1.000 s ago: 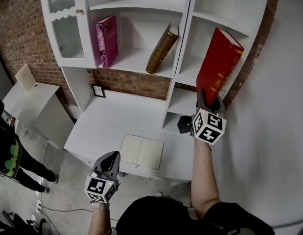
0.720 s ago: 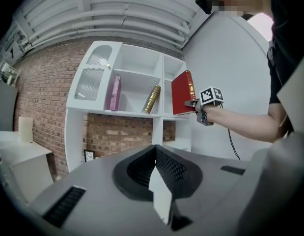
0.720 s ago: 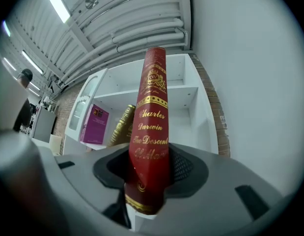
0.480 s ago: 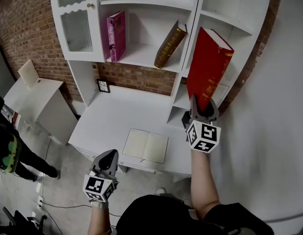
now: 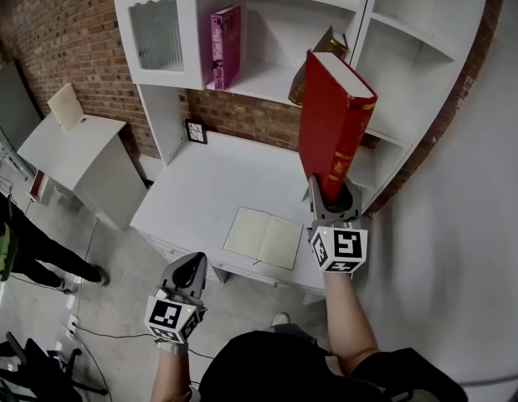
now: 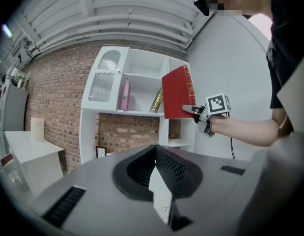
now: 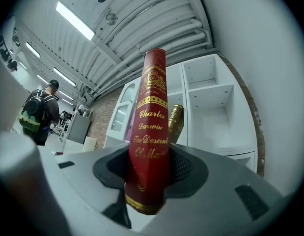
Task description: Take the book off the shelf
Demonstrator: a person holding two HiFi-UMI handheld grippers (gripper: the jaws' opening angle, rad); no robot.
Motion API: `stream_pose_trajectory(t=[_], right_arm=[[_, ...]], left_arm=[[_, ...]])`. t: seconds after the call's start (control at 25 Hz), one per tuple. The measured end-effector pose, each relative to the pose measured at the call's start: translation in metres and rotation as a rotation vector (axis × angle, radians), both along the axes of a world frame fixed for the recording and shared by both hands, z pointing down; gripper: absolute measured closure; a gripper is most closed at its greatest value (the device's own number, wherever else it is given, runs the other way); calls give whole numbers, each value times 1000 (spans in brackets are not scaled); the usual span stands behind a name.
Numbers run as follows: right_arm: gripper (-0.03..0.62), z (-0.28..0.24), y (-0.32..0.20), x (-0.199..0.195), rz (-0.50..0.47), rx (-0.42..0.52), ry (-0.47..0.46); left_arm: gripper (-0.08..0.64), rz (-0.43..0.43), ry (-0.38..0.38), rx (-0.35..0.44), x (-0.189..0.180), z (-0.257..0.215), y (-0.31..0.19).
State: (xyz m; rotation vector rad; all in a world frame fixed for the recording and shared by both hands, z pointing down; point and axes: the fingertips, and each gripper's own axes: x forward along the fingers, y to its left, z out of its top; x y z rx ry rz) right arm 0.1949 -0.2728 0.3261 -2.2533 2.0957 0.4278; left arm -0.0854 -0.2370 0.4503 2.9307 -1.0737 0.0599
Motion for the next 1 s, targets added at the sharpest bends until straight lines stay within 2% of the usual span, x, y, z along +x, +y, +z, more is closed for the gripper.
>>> stream_pose_trajectory(t=[0.56,1.0], right_arm=[[405,60,0,-125,-279,-57,54],[405,92,13,-214,-463,-94,97]], left_arm=[[552,-102,-43,7,-61,15,16],[552,-194,-54,5,-111,23,26]])
